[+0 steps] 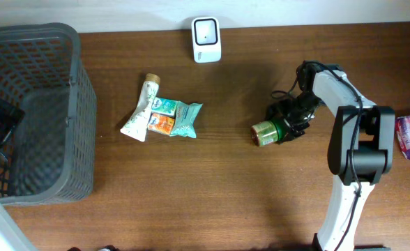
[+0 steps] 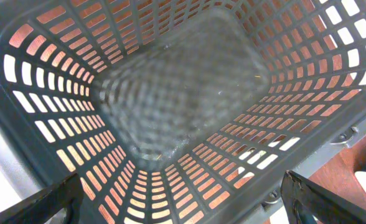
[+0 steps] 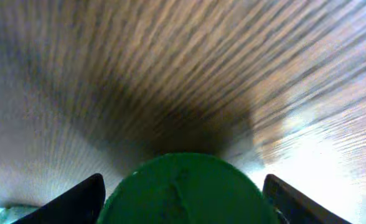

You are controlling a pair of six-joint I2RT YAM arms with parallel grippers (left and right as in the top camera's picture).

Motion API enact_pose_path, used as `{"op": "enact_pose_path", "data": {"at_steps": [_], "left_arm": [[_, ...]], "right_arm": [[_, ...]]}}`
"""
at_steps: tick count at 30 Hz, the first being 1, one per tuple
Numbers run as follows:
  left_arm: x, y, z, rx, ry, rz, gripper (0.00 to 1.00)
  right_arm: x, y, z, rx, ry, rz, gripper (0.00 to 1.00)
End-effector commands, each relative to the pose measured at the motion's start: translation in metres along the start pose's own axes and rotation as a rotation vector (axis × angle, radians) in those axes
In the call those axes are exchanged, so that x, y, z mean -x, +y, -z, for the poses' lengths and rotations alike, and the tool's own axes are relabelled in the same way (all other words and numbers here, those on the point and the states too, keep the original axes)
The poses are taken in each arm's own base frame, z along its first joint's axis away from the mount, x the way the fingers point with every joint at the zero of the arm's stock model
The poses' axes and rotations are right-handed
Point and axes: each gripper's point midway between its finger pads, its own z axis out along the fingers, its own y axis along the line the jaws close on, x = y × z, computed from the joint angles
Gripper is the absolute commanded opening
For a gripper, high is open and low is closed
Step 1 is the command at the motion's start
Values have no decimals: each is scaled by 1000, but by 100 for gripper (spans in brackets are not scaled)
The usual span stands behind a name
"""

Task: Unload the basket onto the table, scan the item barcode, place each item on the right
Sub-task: 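Regrasp the lying green jar with the right gripper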

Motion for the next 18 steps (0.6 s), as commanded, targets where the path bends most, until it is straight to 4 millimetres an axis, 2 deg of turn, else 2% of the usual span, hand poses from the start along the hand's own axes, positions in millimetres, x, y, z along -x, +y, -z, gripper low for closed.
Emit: {"op": "enact_pose_path", "data": {"at_steps": [1, 3, 6, 7, 8, 9, 10, 13, 14, 16, 17, 18], "left_arm": [[1, 2, 0, 3, -1, 8, 99], [1, 2, 0, 3, -1, 8, 99], [1, 2, 0, 3, -2, 8, 99], [1, 2, 0, 3, -2, 8, 99], [1, 2, 0, 3, -1, 8, 99], [1, 2, 0, 3, -2, 8, 99], [1, 2, 0, 3, -1, 8, 99], [1, 2, 0, 3, -1, 8, 99], [1, 2, 0, 3, -1, 8, 99], [1, 2, 0, 3, -1, 8, 99], [1, 2, 0, 3, -1, 8, 99], [1, 2, 0, 3, -1, 8, 99]], "right_arm": [[-13, 7, -2, 34, 63, 9, 77], [-12, 7, -2, 35, 59, 3, 76], [-11, 8, -1, 37, 54, 27, 61], [-10, 17, 7, 59, 34, 98, 44], [-7, 25, 20, 63, -4, 129, 35], [-4, 29, 31, 55, -42, 137, 36], [-1, 41, 55, 66, -110, 199, 41], [-2, 64, 97, 74, -249, 308, 47], [-3, 77, 104, 80, -310, 399, 48], [11, 84, 109, 3, -471, 460, 50], [16, 92, 112, -61, -584, 549, 51], [15, 99, 112, -79, -628, 602, 51]]}}
